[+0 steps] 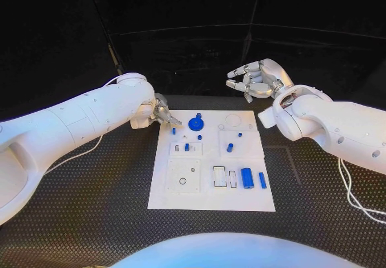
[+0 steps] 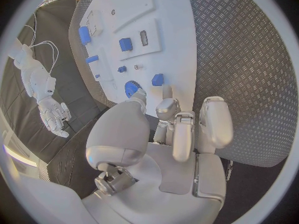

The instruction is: Assemble the parts on the task board

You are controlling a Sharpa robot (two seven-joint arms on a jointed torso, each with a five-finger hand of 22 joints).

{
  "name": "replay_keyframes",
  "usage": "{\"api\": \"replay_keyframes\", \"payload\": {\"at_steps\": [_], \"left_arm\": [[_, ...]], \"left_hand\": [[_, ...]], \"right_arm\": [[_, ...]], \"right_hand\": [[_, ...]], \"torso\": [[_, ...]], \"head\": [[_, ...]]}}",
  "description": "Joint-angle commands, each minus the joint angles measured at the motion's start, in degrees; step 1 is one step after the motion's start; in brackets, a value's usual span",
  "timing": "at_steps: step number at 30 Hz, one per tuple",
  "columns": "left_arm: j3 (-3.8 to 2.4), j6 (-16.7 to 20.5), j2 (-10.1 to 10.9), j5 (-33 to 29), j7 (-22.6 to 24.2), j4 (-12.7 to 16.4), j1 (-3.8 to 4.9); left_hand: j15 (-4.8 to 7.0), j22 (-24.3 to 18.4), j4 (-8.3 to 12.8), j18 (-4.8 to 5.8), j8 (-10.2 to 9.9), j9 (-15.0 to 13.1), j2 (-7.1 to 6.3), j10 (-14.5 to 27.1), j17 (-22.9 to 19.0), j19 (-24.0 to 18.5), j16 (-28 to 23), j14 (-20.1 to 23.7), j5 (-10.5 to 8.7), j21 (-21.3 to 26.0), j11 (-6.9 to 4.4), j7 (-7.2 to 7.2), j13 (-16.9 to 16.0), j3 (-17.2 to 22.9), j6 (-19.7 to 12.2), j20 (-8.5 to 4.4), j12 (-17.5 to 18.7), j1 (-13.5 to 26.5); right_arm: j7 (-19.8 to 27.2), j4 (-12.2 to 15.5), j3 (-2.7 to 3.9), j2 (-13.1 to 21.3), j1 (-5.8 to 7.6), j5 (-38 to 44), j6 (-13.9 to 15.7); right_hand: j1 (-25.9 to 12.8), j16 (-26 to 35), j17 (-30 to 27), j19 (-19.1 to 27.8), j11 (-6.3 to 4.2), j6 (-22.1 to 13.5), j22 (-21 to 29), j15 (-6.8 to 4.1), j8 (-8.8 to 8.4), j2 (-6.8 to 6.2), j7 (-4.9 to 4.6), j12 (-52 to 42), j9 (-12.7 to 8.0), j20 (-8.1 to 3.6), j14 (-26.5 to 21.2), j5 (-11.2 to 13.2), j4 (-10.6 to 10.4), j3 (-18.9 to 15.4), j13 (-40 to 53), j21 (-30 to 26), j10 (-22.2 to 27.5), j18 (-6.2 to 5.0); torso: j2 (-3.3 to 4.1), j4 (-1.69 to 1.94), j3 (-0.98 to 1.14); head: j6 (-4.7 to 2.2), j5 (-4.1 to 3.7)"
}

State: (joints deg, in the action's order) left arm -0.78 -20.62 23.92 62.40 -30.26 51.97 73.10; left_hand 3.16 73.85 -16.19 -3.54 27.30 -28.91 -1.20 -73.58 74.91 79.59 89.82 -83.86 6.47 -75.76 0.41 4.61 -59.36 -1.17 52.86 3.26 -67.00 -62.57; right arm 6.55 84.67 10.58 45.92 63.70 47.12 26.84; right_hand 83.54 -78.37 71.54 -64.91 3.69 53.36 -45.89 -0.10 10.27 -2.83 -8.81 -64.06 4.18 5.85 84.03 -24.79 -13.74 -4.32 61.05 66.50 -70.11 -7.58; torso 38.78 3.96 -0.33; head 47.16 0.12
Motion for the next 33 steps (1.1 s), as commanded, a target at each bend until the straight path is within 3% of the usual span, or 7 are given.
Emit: {"api": "replay_keyframes", "payload": {"at_steps": [1,26,33], "left_arm": [[0.02,-1.5,-0.21,-0.18,0.48,-0.09,0.01],[0.54,-2.46,-1.24,-0.16,0.28,-0.94,-0.38],[0.57,-1.02,-1.32,-0.24,0.39,-0.85,-0.46]], "left_hand": [[-0.31,0.01,-0.03,-0.8,-0.22,0.14,0.17,0.39,15.09,-0.06,0.18,-6.14,0.1,0.17,0.1,0.01,0.08,-0.45,0.51,0.3,0.1,-0.87],[-0.23,0.26,0.54,-0.79,-0.59,0.94,1.47,0.32,15.09,0.0,0.18,-6.14,0.2,0.21,-0.01,-0.11,0.24,-1.11,1.46,0.24,-0.14,-4.62],[-0.22,0.4,0.9,-0.77,-0.77,1.3,3.0,0.19,15.09,0.06,0.18,-6.14,0.26,0.21,-0.06,-0.16,0.27,-0.83,1.77,0.22,-0.28,-6.74]], "right_arm": [[0.5,0.05,0.04,-0.11,0.09,-0.07,-0.47],[0.46,0.05,0.04,-0.26,0.1,-0.07,-0.66],[0.44,0.02,0.04,-0.28,0.1,-0.07,-0.68]], "right_hand": [[-0.02,0.21,0.04,0.15,0.03,-0.5,0.03,-0.48,0.2,0.28,0.05,-0.04,-0.05,-0.14,1.74,-0.29,-0.12,-0.11,0.04,-0.24,0.09,-0.76],[-0.01,0.21,0.05,0.15,0.03,-0.5,0.04,-0.48,0.22,0.3,0.06,-0.07,-0.05,-0.14,1.74,-0.3,-0.12,-0.1,0.06,-0.25,0.07,-0.76],[-0.01,0.21,0.05,0.15,0.03,-0.5,0.04,-0.48,0.22,0.3,0.06,-0.07,-0.05,-0.14,1.74,-0.3,-0.12,-0.1,0.06,-0.25,0.07,-0.76]], "torso": [[0.0,0.06,-0.02],[0.06,0.05,-0.02],[0.02,0.07,-0.03]], "head": [[0.03,0.01],[0.15,-0.12],[0.18,-0.1]]}}
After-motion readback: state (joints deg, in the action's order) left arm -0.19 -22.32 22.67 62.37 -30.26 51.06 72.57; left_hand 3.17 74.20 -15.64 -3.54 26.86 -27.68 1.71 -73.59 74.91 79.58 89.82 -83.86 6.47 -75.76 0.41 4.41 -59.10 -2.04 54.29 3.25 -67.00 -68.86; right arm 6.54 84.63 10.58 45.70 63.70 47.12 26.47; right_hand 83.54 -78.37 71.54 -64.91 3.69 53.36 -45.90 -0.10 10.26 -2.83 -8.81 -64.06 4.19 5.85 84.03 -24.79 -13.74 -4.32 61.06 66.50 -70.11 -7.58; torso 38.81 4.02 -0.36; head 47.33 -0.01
